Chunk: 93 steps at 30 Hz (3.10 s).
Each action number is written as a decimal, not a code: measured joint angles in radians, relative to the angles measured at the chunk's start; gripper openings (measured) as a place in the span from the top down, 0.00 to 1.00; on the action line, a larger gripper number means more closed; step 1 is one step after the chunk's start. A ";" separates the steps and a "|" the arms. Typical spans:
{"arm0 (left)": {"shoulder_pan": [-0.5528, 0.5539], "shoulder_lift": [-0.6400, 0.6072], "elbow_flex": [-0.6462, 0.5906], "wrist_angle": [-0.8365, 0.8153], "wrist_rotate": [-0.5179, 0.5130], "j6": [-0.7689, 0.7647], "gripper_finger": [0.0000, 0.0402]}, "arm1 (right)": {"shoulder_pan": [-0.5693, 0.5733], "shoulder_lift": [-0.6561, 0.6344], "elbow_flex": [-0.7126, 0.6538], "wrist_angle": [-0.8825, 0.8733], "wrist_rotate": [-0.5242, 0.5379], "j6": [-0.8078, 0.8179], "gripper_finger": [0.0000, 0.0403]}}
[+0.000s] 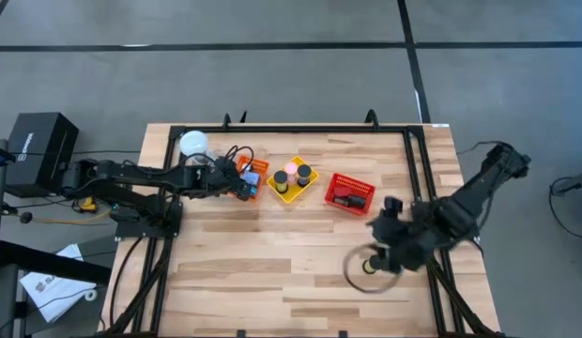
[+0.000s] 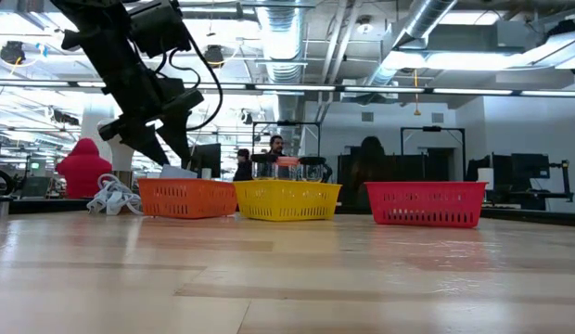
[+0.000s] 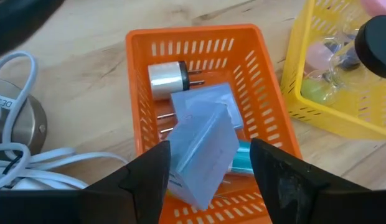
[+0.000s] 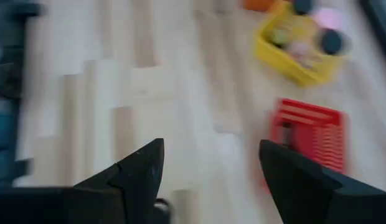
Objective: Pick & Place Office items
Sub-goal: Put the green hourglass into the yellow bin
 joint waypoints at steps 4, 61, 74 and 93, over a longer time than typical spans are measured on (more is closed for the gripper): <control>0.000 -0.016 0.000 0.054 0.000 0.003 0.48 | 0.109 -0.070 -0.149 0.175 0.001 -0.014 0.37; -0.020 -0.151 0.001 0.337 0.016 0.106 0.55 | 0.036 -0.297 -0.682 1.047 -0.343 -0.578 0.37; -0.020 -0.151 0.001 0.337 0.016 0.107 0.55 | 0.043 -0.259 -0.682 0.890 -0.341 -0.498 0.37; -0.020 -0.151 0.001 0.345 0.016 0.107 0.55 | 0.040 -0.038 -0.680 0.841 -0.366 -0.471 0.37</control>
